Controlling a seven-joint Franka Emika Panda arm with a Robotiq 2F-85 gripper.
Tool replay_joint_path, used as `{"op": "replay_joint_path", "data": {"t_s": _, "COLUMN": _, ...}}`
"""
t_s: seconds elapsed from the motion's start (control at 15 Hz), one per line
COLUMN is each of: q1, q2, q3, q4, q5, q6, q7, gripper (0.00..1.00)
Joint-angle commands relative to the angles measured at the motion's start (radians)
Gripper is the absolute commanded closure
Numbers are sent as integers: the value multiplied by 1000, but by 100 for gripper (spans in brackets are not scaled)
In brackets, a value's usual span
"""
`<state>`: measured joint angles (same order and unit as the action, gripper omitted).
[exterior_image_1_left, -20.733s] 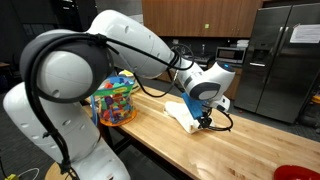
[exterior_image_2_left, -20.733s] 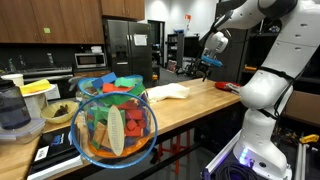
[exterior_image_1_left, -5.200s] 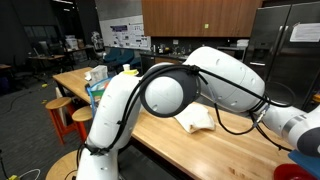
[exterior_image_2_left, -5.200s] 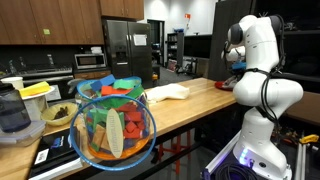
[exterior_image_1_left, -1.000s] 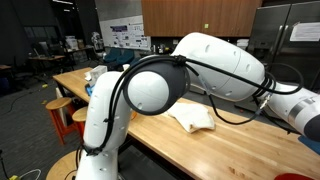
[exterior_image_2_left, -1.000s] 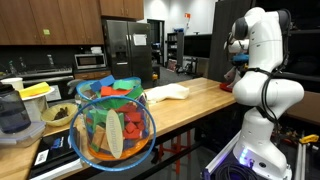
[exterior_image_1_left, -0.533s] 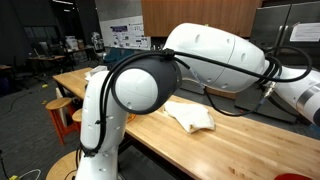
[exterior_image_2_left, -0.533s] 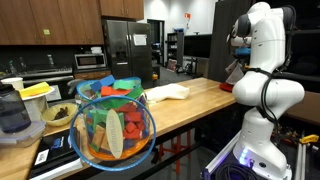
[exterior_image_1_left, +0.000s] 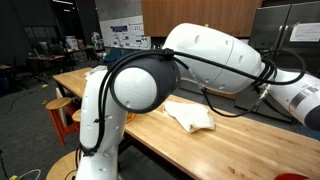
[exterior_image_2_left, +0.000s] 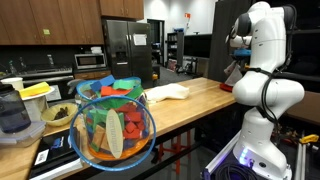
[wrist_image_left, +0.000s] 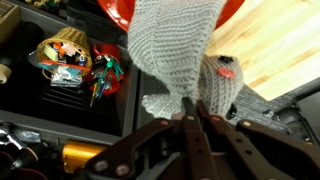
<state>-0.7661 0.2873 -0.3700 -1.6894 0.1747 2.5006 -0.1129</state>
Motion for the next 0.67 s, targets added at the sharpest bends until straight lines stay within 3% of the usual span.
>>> {"op": "replay_joint_path", "data": {"t_s": 0.0, "q1": 21, "q2": -15, "q3": 7, "q4": -81, "q5": -28, "q6": 23, "q7": -9, "gripper": 99}}
{"op": "replay_joint_path", "data": {"t_s": 0.6, "q1": 81, "q2": 2, "q3": -7, "q4": -257, "q5": -132, "q6": 7, "q7": -2, "gripper": 99}}
